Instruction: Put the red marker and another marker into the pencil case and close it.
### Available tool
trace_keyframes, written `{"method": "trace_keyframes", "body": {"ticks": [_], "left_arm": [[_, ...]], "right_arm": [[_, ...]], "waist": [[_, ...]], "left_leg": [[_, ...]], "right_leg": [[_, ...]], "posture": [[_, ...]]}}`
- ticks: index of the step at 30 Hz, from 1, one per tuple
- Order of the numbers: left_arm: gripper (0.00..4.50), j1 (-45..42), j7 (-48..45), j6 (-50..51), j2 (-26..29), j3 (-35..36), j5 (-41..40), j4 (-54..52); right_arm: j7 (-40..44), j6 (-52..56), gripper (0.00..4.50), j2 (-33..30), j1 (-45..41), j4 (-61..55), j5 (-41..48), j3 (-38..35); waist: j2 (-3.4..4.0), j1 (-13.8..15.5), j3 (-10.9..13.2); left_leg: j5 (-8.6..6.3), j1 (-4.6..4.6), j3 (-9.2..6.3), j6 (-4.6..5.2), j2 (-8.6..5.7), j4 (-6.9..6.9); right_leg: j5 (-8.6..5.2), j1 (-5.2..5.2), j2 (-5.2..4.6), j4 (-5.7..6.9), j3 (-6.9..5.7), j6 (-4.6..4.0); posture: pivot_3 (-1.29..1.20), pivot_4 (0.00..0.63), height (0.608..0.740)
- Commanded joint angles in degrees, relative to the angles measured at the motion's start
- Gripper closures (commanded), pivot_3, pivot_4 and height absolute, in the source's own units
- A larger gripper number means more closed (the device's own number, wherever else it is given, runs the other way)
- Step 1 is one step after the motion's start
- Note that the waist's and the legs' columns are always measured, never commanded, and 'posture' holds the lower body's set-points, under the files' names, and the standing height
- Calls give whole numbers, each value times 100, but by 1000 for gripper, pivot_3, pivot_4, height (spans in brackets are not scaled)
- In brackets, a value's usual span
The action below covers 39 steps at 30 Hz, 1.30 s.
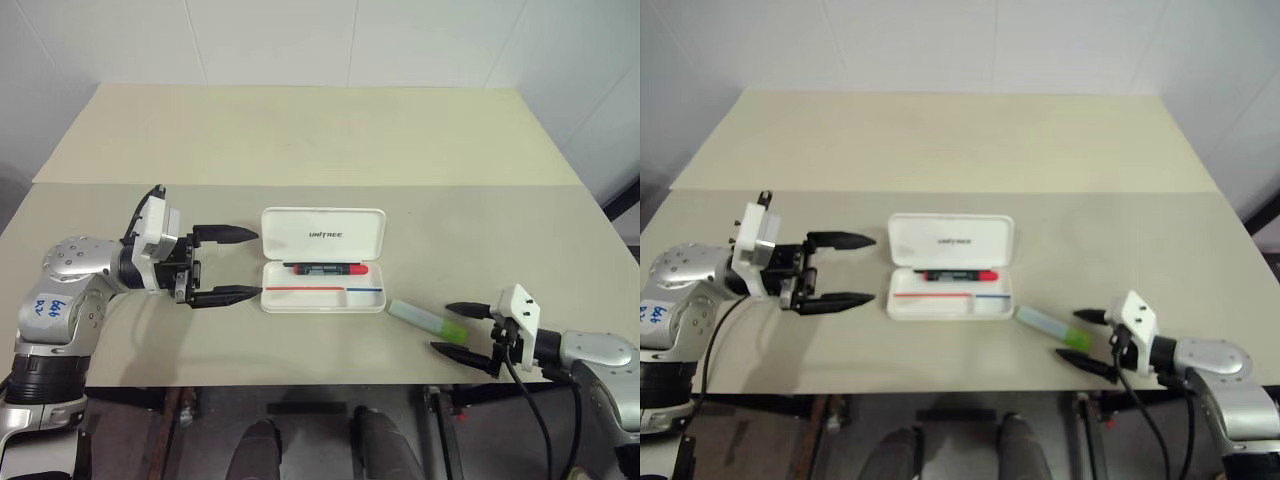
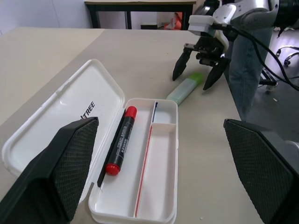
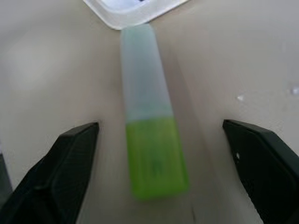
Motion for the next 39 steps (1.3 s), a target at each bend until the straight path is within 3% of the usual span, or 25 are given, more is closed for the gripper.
{"method": "trace_keyframes", "body": {"ticks": [1,9,18,26,35,39], "left_arm": [[0,-137,-45,-15,75,75,-39,-81],[0,-131,-40,-5,103,107,-37,-101],[0,-98,-11,-38,86,128,-26,-85],[0,-72,-26,-107,59,124,14,-14],[0,44,-37,-178,108,218,27,-51],[0,240,-180,-356,321,425,88,68]], "right_arm": [[-15,-160,594,65,-67,344,-129,124],[-8,-180,3407,151,-231,201,38,159],[104,-222,3392,-303,-280,96,30,-156],[461,-368,3392,-1015,-1074,253,193,-469],[291,274,3392,-189,-2026,-842,389,665],[297,322,3392,631,-2637,-729,125,1639]], "waist": [[-5,-30,-3],[-6,-68,-4],[-5,-60,-3],[-2,-85,-1],[0,-68,0],[0,-86,0]], "left_leg": [[1,5,0,0,0,4],[3,10,-4,0,0,-5],[2,6,-3,-1,-1,-7],[2,9,-3,-1,1,-8],[2,-1,-4,-2,2,-12],[0,-7,-4,-4,2,-13]], "right_leg": [[1,7,0,-1,0,-1],[2,10,1,-1,0,-4],[8,6,0,0,0,6],[3,5,2,0,0,-2],[17,-6,2,3,0,24],[17,-12,2,4,-1,24]], "posture": [[0,150,740],[0,150,740],[0,150,740],[0,150,740],[0,150,740],[0,150,740]]}}
